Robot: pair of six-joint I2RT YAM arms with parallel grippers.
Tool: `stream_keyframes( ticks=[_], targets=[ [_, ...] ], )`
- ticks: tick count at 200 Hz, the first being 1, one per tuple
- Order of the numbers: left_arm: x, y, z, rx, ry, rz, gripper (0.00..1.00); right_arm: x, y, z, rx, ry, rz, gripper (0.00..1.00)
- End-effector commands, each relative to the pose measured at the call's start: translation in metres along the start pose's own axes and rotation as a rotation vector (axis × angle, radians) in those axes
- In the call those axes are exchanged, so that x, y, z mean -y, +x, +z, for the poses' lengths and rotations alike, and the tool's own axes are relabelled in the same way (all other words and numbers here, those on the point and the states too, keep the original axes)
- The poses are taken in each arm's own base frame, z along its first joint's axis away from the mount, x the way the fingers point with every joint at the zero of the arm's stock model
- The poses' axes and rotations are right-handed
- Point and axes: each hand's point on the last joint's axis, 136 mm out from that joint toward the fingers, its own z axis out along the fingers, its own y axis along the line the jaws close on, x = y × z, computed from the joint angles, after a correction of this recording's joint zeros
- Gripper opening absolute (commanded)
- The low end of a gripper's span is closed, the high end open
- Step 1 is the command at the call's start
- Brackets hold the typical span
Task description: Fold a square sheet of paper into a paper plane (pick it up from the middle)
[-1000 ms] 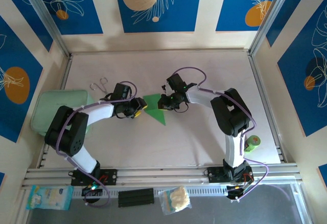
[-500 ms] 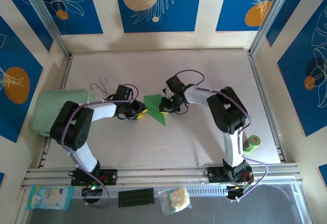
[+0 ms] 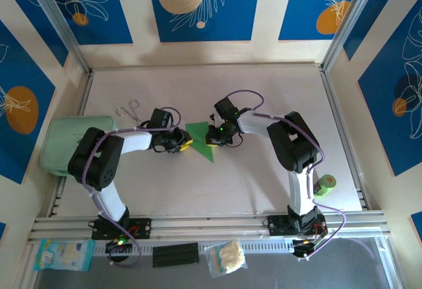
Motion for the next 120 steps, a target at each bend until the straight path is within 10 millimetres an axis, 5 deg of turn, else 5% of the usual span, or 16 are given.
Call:
stream_keyframes(
  ticks=[1, 120],
  targets=[
    [0.020, -0.003, -0.001, -0.017, 0.070, 0.034, 0.27, 0.005, 0.000, 0.004, -0.024, 0.009, 0.014, 0.12],
    [0.032, -0.002, -0.002, -0.038, 0.101, 0.150, 0.26, 0.011, -0.001, 0.004, -0.031, 0.026, -0.006, 0.12]
  ],
)
